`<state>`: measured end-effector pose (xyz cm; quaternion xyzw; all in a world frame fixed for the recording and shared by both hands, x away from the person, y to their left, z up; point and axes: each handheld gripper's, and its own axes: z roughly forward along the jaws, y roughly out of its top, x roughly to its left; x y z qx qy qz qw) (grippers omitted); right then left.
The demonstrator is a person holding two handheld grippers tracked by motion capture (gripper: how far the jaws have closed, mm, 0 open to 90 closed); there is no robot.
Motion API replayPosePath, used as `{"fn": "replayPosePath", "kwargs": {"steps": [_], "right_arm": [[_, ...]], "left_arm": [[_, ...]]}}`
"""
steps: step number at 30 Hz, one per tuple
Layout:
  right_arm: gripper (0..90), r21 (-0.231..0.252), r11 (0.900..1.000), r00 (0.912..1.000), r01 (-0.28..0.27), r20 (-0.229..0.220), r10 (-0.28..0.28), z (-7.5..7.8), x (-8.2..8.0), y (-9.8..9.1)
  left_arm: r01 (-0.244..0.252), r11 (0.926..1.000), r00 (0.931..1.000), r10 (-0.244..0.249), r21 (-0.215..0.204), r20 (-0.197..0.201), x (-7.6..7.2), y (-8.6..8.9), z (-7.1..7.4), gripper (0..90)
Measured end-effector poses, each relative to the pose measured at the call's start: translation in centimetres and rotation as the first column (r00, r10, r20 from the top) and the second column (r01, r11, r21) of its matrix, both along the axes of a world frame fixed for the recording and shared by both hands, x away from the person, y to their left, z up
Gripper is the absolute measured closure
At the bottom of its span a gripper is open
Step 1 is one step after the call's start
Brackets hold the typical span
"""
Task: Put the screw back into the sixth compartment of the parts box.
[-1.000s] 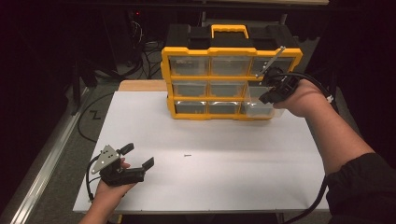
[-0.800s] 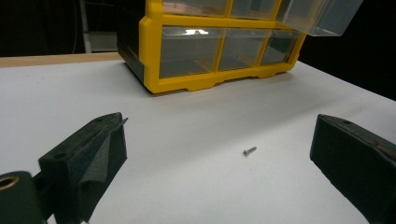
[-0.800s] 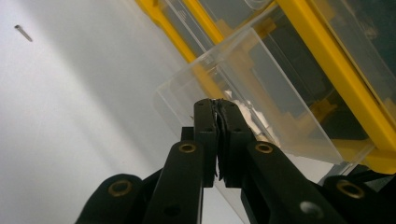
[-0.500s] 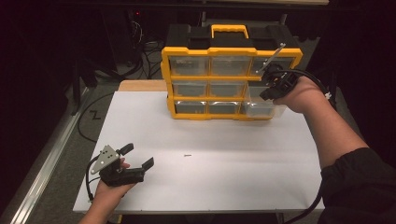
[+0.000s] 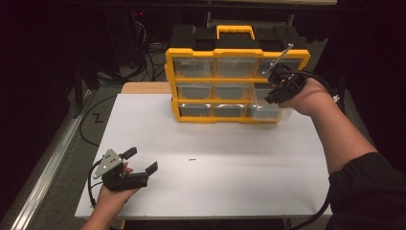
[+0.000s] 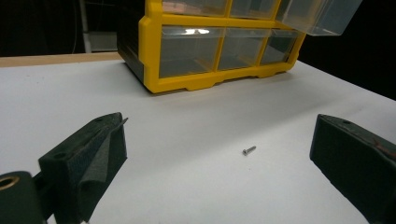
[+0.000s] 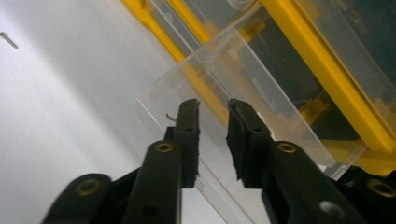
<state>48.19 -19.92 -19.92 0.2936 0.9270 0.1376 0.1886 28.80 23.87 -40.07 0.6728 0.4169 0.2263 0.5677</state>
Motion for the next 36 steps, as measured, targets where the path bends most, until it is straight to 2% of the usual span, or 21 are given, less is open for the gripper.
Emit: {"fn": "replayPosePath", "kwargs": {"steps": [2, 11, 15, 19, 26, 36], "right_arm": [[71.5, 0.009, 1.0000, 1.0000, 0.004, 0.003, -0.004, 0.2, -0.3, 0.0], [71.3, 0.010, 0.9983, 0.9983, -0.058, -0.004, 0.058, 0.6, -3.3, 0.9], [70.7, 0.018, 0.9976, 0.9977, -0.067, -0.011, 0.067, 0.4, -4.7, 1.3], [67.4, 0.006, 0.9973, 0.9972, -0.073, -0.016, 0.073, -0.1, -5.8, 1.6], [62.2, -0.009, 0.9956, 0.9954, -0.093, -0.023, 0.093, -2.0, -7.1, 2.2], [54.5, -0.011, 0.9946, 0.9933, -0.103, -0.053, 0.103, -6.0, -8.4, 2.7]], "left_arm": [[0.001, 1.0000, 1.0000, -0.001, 0.001, -0.001, 0.0, 0.0, 0.0, 4.3], [0.001, 1.0000, 1.0000, -0.001, 0.004, 0.003, 0.0, -0.2, 0.1, 4.3], [0.001, 1.0000, 1.0000, -0.001, 0.004, 0.004, -0.1, -0.2, 0.1, 4.3], [0.004, 1.0000, 1.0000, -0.004, 0.006, 0.006, -0.1, -0.2, 0.1, 4.3], [0.006, 1.0000, 0.9999, -0.006, 0.006, 0.010, -0.1, -0.3, 0.2, 4.3], [0.007, 0.9999, 0.9999, -0.007, 0.009, 0.009, -0.1, -0.3, 0.2, 4.3]]}}
